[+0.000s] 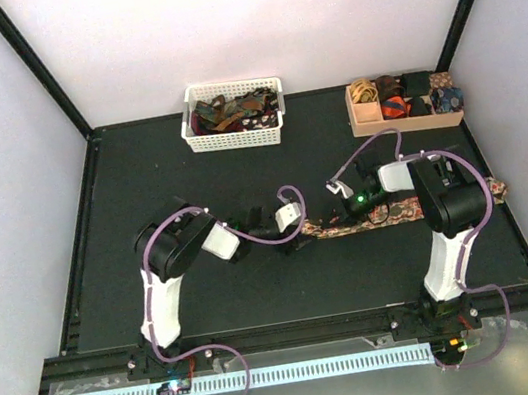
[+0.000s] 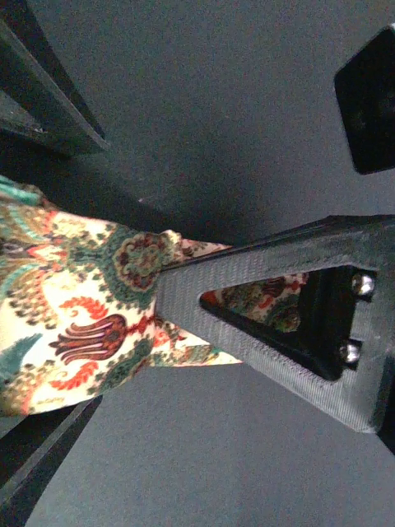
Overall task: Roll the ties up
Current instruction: Roll the tie at the center of the board.
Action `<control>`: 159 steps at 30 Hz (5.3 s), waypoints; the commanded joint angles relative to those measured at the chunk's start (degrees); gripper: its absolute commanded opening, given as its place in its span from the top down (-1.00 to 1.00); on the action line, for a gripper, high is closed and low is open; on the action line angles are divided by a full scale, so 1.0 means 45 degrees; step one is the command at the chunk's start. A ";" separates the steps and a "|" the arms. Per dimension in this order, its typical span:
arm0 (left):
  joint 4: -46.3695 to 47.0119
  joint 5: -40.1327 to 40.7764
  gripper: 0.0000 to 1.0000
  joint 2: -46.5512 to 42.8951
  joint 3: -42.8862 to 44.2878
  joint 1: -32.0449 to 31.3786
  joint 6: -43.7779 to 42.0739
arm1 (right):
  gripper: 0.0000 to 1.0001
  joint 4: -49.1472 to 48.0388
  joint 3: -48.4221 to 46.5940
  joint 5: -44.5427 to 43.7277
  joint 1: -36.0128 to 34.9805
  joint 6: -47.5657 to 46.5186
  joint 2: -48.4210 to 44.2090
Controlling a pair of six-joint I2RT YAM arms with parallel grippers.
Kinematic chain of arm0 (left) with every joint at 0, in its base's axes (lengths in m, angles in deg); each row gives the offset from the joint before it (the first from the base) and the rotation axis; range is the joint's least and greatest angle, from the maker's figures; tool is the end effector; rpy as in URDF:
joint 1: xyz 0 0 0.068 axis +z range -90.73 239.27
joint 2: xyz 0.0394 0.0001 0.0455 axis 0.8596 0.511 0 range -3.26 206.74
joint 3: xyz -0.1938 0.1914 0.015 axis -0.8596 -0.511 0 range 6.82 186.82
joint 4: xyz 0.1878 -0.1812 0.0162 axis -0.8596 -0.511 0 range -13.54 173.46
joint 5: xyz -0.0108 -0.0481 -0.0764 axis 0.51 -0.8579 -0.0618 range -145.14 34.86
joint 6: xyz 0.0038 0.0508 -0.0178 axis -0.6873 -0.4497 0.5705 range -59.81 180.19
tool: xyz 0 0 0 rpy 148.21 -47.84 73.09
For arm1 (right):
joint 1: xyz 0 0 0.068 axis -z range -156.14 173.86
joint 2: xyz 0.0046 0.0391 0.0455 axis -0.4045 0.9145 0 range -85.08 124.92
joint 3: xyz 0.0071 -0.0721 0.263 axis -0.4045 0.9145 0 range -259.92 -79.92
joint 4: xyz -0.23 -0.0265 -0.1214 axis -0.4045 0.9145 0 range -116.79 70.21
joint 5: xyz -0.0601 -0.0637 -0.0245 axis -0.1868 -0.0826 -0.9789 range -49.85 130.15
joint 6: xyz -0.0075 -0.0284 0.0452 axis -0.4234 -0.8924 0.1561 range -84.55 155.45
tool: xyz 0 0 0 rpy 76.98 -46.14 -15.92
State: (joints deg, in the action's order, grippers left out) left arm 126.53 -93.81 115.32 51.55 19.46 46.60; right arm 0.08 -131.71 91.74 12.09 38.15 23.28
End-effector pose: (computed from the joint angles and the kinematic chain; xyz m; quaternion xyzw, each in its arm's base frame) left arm 0.2620 -0.2472 0.0745 0.5147 0.6594 -0.3861 0.3888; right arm 0.2872 0.0883 0.0972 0.0959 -0.8941 -0.4375 0.0036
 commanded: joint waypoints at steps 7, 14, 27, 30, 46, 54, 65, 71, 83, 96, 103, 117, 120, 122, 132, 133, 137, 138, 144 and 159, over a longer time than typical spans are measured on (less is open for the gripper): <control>0.2549 -0.0068 -0.16 0.1354 0.0068 -0.0312 0.1419 | 0.97 -0.0491 0.0319 -0.1400 -0.0002 0.0266 0.0427; -0.1478 0.1400 0.20 -0.0460 0.0035 -0.0317 -0.0823 | 0.86 -0.0132 -0.0093 -0.0927 -0.0001 0.0267 0.0270; -0.6479 0.3086 0.26 -0.1210 0.0842 -0.0456 -0.2860 | 0.07 0.0330 -0.0252 0.1003 -0.0139 0.0865 -0.1553; -0.6863 0.3240 0.26 -0.1082 0.1107 -0.0591 -0.2923 | 0.08 -0.0514 -0.0062 0.1361 -0.0631 0.1825 -0.1495; -0.7269 0.3385 0.26 -0.0991 0.1495 -0.0739 -0.3045 | 0.16 -0.0377 -0.0539 -0.0354 -0.1207 0.1684 -0.0086; -0.7266 0.3381 0.26 -0.0943 0.1529 -0.0743 -0.3094 | 0.13 -0.0643 -0.0647 -0.0542 -0.1586 0.1906 0.0115; -0.5796 0.2858 -0.27 -0.1346 0.0719 -0.0475 -0.2343 | 0.97 -0.0294 -0.0364 -0.0268 -0.1061 0.0959 0.0707; -0.1483 0.1471 -0.59 -0.1432 -0.0780 -0.0237 -0.0875 | 0.97 -0.1052 0.0016 0.1481 -0.0394 0.0847 0.1679; 0.0839 0.1308 -0.47 0.0859 0.0164 -0.0537 -0.0055 | 0.97 -0.1109 0.0219 0.2147 -0.0177 0.0719 0.1478; -0.5362 0.3487 0.18 -0.1059 0.0054 -0.0569 -0.2425 | 0.97 0.0389 -0.0280 0.2447 -0.0017 0.0211 0.0664; -0.6051 0.3576 0.20 -0.0966 0.0333 -0.0528 -0.2468 | 0.98 0.1298 -0.0233 0.1285 0.0260 -0.0606 0.0662; -0.0698 0.1292 -0.54 -0.1375 -0.1521 -0.0151 -0.0426 | 0.98 0.0694 0.0343 -0.1822 0.0312 -0.0622 0.0455; 0.1200 0.0792 -0.53 -0.0584 -0.1555 -0.0143 0.0188 | 0.98 0.0559 0.0407 -0.2135 0.0301 -0.0656 0.0452; 0.2287 0.0790 -0.53 -0.0094 -0.1480 -0.0207 0.0556 | 0.98 0.0457 0.0424 -0.2235 0.0294 -0.0563 0.0474; 0.5765 -0.0037 -0.04 0.1184 -0.1505 -0.0372 0.1157 | 0.98 0.0600 0.0271 -0.2600 0.0067 -0.0450 0.0654; 0.5749 -0.0211 0.03 0.1062 -0.1522 -0.0386 0.1126 | 0.98 0.0609 0.0268 -0.2591 0.0068 -0.0425 0.0697; 0.5442 -0.0577 0.19 0.0785 -0.1190 -0.0620 0.1154 | 0.97 0.0625 0.0184 -0.2496 0.0059 -0.0403 0.0864; 0.5348 -0.0601 0.19 0.0736 -0.1073 -0.0700 0.1172 | 0.97 0.0632 0.0174 -0.2478 0.0072 -0.0400 0.0877; 0.4463 -0.0346 0.18 0.1063 -0.0064 -0.1058 0.1246 | 0.98 0.0606 0.0181 -0.2377 0.0057 -0.0415 0.0894; 0.1610 0.0958 0.12 0.2049 0.0744 -0.1299 -0.0512 | 0.97 0.0691 0.0189 -0.1886 0.0057 -0.0632 0.0808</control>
State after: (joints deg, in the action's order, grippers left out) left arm 141.13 -91.56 121.40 53.61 14.89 47.70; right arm 3.23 -132.08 94.02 12.66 36.36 24.37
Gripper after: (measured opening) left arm 0.443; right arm 0.052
